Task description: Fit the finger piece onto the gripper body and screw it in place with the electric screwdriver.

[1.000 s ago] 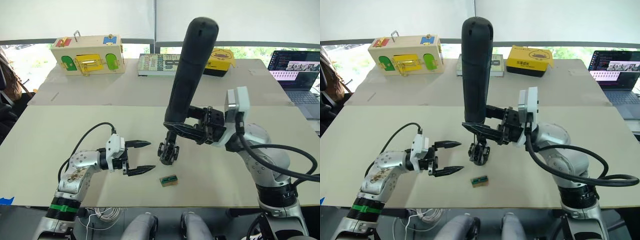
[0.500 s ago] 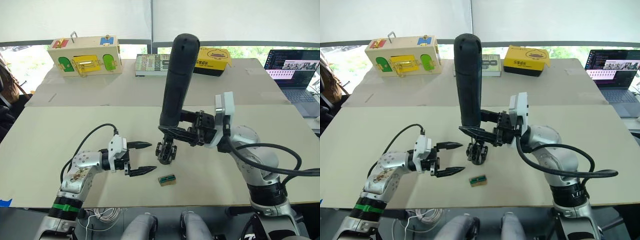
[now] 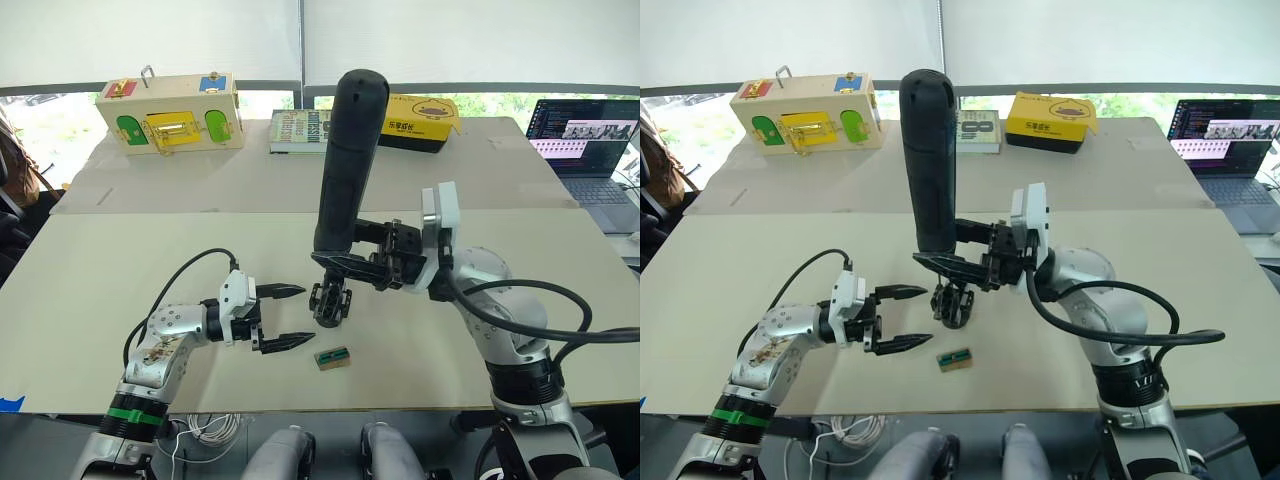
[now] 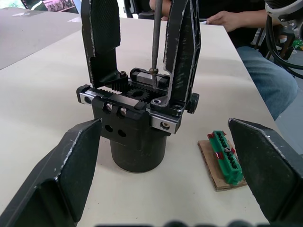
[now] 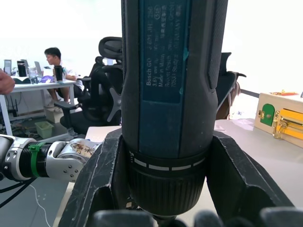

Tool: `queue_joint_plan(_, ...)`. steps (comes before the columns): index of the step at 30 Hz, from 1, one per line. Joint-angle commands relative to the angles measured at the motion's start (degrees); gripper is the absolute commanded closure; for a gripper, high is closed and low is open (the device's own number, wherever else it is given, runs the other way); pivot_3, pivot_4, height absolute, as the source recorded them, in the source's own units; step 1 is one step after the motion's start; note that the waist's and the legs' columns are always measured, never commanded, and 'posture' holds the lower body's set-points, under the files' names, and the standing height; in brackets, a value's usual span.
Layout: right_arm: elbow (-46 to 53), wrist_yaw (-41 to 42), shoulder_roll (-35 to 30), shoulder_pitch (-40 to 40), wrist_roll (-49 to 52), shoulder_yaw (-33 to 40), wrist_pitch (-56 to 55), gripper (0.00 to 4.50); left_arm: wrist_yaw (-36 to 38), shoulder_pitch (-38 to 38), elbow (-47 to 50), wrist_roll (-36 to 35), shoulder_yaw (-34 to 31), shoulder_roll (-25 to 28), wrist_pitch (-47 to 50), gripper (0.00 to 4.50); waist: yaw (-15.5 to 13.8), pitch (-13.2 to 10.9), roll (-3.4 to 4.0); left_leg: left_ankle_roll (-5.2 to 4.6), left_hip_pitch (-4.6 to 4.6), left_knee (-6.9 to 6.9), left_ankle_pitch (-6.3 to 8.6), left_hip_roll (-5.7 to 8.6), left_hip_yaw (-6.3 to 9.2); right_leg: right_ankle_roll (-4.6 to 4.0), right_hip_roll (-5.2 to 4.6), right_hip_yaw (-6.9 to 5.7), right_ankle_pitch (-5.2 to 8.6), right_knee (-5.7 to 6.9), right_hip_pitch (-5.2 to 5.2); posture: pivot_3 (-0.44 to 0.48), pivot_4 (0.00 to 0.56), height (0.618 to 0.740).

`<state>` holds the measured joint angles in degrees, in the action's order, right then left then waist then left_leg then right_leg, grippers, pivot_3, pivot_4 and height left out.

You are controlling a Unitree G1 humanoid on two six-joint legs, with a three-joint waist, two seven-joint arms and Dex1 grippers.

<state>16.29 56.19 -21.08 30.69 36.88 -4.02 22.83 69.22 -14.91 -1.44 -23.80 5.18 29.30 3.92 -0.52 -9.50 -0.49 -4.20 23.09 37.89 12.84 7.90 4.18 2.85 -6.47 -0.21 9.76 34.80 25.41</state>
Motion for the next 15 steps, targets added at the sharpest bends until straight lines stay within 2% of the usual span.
queue_joint_plan(1,1.33,0.38,0.55,1.66,0.49,0.67,-2.08,2.60,-0.40,-0.01,2.29,-0.24,-0.17,0.01,0.09,0.00,0.00,0.00,0.00,0.00,0.00,0.00,0.00,0.00,0.00,0.00,0.00,0.00,0.00,0.02,0.01,0.000,0.150,0.740)
queue_joint_plan(15,0.74,0.87,1.19,1.26,-1.03,-0.32,-2.42,2.60,-1.31,-0.08,2.66,0.16,0.74,0.02,1.59,0.00,0.05,0.00,0.00,0.04,0.01,0.00,-0.03,0.00,-0.02,-0.02,0.01,0.04,0.00,0.09,0.07,0.000,0.150,0.740)
